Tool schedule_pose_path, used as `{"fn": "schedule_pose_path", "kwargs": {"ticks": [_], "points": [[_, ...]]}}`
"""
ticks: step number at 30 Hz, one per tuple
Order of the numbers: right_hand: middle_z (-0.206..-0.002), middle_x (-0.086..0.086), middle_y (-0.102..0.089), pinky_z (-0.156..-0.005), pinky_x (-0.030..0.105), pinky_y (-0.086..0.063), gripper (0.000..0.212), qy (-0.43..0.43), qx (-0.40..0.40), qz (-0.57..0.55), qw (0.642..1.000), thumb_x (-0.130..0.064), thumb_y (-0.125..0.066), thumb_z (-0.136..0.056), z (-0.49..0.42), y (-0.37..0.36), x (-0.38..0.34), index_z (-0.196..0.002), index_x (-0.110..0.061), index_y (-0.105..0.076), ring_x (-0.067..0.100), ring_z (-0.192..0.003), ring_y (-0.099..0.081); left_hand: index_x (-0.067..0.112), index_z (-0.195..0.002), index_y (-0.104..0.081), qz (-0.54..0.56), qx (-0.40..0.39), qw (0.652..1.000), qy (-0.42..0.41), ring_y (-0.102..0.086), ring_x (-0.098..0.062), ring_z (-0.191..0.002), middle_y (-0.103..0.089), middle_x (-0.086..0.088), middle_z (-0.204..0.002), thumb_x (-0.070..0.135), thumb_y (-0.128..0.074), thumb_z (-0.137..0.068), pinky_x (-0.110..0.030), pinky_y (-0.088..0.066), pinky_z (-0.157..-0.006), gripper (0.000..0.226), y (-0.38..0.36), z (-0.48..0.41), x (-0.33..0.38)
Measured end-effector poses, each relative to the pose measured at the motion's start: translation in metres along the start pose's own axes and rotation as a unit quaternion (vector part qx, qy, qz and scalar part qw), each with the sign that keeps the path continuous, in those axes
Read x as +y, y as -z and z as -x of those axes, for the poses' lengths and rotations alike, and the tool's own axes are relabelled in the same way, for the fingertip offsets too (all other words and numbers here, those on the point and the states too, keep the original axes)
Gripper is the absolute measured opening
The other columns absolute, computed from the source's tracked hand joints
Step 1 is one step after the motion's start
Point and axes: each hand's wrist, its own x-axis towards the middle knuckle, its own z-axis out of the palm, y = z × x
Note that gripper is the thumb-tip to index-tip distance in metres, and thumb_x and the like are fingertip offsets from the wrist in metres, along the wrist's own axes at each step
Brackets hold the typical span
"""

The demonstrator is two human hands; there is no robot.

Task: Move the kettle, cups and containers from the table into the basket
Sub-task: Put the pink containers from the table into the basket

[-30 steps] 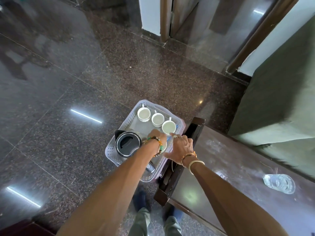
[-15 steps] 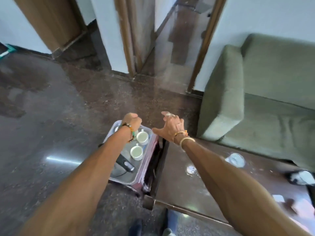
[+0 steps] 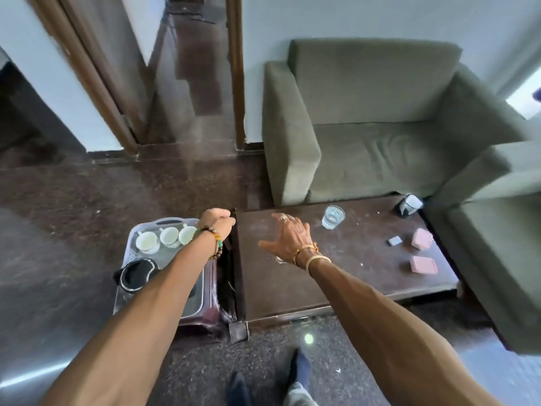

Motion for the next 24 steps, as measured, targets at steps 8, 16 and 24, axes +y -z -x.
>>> {"fn": "schedule_pose_path", "kwargs": {"ticks": [8, 16, 24], "points": [[-0.125, 0.0, -0.063, -0.1, 0.039, -0.036, 0.077, -0.106, 0.142, -0.035, 0.984, -0.062, -0.07, -0.07, 0.05, 0.089, 0.099, -0.135, -0.026, -0.05, 0.024, -0.121, -0.055, 0.012, -0.099, -0.069, -0.028, -0.076, 0.992, -0.094, -0.066, -0.042, -0.102, -0.07, -0.023, -0.106, 0.008, -0.064, -0.083, -0.053, -0.052, -0.092, 0.016, -0.116, 0.042, 0.074], [-0.128, 0.001, -0.06, -0.102, 0.041, -0.038, 0.076, -0.214, 0.158, -0.068, 0.962, -0.057, -0.072, -0.072, 0.166, 0.093, 0.274, -0.136, -0.023, -0.049, 0.024, -0.121, -0.054, 0.005, -0.099, -0.064, -0.078, -0.168, 0.978, -0.1, -0.058, -0.02, -0.07, -0.066, -0.014, -0.084, -0.003, -0.06, -0.087, -0.018, -0.048, -0.057, 0.015, -0.308, 0.141, 0.054], [-0.129, -0.001, -0.061, -0.095, 0.042, -0.039, 0.074, -0.297, 0.191, -0.076, 0.932, -0.058, -0.065, -0.069, 0.256, 0.133, 0.411, -0.133, -0.024, -0.051, 0.024, -0.12, -0.055, 0.003, -0.102, -0.067, -0.131, -0.245, 0.953, -0.12, -0.053, -0.009, -0.057, -0.064, -0.012, -0.085, 0.002, -0.061, -0.087, -0.014, -0.045, -0.046, 0.016, -0.466, 0.227, 0.055]]}}
